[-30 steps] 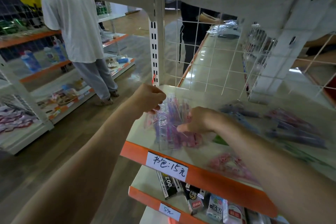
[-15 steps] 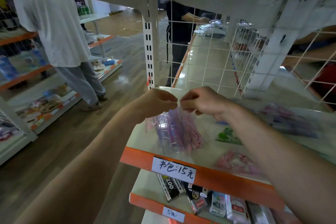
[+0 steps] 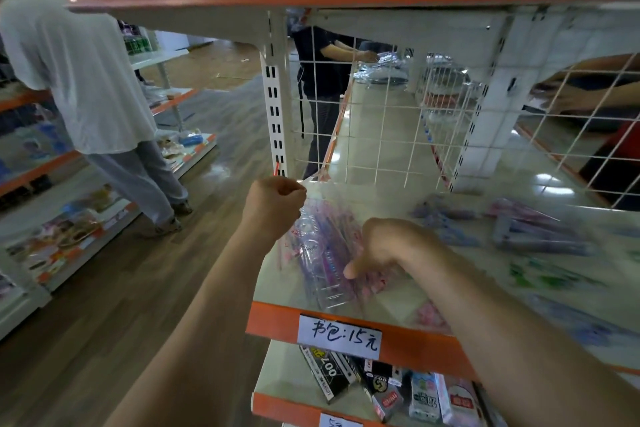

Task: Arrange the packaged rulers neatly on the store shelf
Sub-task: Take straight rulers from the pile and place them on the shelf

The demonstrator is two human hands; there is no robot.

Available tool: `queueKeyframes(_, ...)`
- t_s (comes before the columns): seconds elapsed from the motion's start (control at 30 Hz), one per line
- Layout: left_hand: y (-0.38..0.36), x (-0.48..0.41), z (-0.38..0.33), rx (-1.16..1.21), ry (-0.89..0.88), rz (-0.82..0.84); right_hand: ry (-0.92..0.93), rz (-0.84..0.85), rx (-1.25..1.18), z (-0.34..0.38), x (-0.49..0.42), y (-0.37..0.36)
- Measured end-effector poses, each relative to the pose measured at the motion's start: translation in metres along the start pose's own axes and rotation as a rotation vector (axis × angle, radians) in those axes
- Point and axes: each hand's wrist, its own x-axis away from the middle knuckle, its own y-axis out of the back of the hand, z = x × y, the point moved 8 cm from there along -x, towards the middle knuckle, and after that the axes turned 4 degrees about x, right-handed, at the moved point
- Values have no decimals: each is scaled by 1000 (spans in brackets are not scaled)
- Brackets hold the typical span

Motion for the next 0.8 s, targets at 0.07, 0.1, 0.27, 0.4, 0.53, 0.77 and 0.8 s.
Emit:
queueKeyframes(0.07,-1,1,0,5,-2,9,16,-2,7,1,-4,-2)
queueKeyframes(0.1,0,1,0,10,0,10,30,12,-32,1,-4,-3)
queueKeyframes(0.27,7,2,4,49,37,-27,95,-110,-403,-9,-5,8)
queueKeyframes(0.4,10,6,6,165,74,-79,139,-282,-857,-32,7,36)
queueKeyframes(0.53,-6,17,1,280,89,-84,211,-441,-1246,-48,26,58)
queueKeyframes(0.77,-71,44,-21,447,85,91,131,-718,-1424,-90,41,44)
queueKeyframes(0.8,-81,46,-23,461,96,113,107,-737,-1441,-99,42,39)
